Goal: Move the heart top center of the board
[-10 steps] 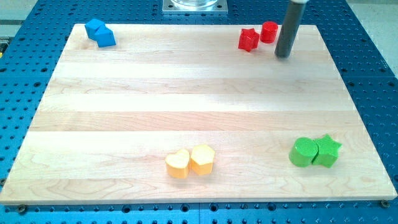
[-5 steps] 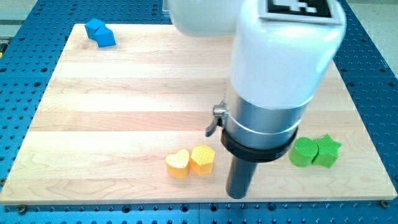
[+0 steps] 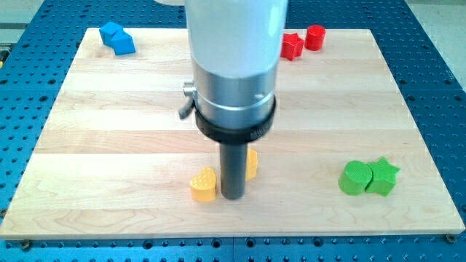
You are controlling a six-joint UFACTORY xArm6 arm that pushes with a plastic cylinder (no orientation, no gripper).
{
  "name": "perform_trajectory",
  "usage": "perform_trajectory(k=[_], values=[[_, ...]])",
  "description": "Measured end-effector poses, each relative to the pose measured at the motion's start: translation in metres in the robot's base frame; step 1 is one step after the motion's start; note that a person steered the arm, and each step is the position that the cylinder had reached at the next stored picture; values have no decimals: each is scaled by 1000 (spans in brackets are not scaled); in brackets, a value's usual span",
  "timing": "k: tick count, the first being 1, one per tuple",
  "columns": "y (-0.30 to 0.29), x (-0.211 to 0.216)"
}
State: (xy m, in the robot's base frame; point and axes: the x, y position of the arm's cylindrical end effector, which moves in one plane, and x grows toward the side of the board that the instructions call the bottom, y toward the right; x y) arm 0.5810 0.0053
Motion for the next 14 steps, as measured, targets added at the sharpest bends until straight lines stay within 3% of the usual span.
perform_trajectory(k=[1, 4, 5, 6, 8, 9, 10, 11, 13, 14], values=[[-11, 34], [-50, -99], [-47, -72], [-76, -83], [-74, -180], [-59, -200], [-64, -139], [-120, -147], [-88, -262], [-61, -278]])
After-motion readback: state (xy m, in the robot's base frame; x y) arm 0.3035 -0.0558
